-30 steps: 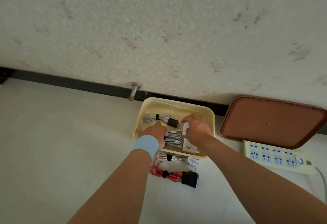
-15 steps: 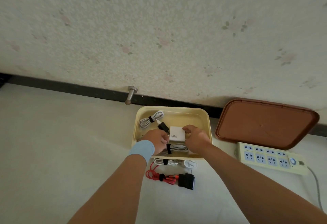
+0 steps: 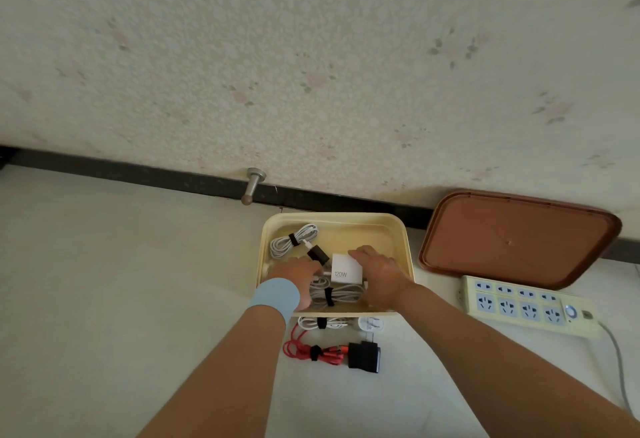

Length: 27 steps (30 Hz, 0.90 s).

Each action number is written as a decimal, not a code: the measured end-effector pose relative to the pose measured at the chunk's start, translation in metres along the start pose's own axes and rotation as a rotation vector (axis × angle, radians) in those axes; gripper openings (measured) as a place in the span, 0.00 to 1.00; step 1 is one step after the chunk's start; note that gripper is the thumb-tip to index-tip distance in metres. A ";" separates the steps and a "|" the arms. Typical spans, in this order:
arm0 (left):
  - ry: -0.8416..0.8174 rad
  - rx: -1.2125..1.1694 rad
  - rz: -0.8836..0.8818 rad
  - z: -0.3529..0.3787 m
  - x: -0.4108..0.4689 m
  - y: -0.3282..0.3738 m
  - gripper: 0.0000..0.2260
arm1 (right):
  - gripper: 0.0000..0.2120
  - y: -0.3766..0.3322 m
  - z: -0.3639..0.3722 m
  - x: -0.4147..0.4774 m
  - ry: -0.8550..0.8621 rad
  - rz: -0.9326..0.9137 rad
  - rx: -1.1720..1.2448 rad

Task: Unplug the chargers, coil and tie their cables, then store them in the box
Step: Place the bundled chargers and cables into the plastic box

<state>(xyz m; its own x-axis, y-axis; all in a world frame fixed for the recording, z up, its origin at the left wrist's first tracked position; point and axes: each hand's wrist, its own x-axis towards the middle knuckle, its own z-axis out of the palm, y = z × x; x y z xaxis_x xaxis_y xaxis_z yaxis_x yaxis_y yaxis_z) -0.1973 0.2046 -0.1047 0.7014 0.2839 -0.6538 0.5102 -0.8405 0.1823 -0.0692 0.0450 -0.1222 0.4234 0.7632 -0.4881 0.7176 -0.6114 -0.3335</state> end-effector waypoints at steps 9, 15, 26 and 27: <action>0.230 -0.025 -0.155 0.006 -0.004 -0.008 0.37 | 0.48 0.004 0.004 0.000 -0.060 0.003 -0.069; 0.212 0.007 -0.077 -0.003 -0.017 -0.007 0.24 | 0.38 -0.009 -0.004 -0.013 -0.028 -0.006 -0.062; -0.022 -0.040 0.081 0.002 -0.068 0.044 0.12 | 0.14 -0.049 0.012 -0.090 -0.164 -0.314 -0.412; -0.085 -0.038 0.081 0.007 -0.071 0.047 0.13 | 0.14 -0.048 0.020 -0.096 -0.185 -0.309 -0.426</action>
<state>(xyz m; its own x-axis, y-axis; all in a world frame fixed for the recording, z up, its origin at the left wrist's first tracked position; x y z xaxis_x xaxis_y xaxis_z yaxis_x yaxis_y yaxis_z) -0.2261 0.1416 -0.0549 0.6976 0.1741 -0.6950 0.4729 -0.8406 0.2641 -0.1553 -0.0031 -0.0753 0.0808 0.8207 -0.5657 0.9694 -0.1967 -0.1469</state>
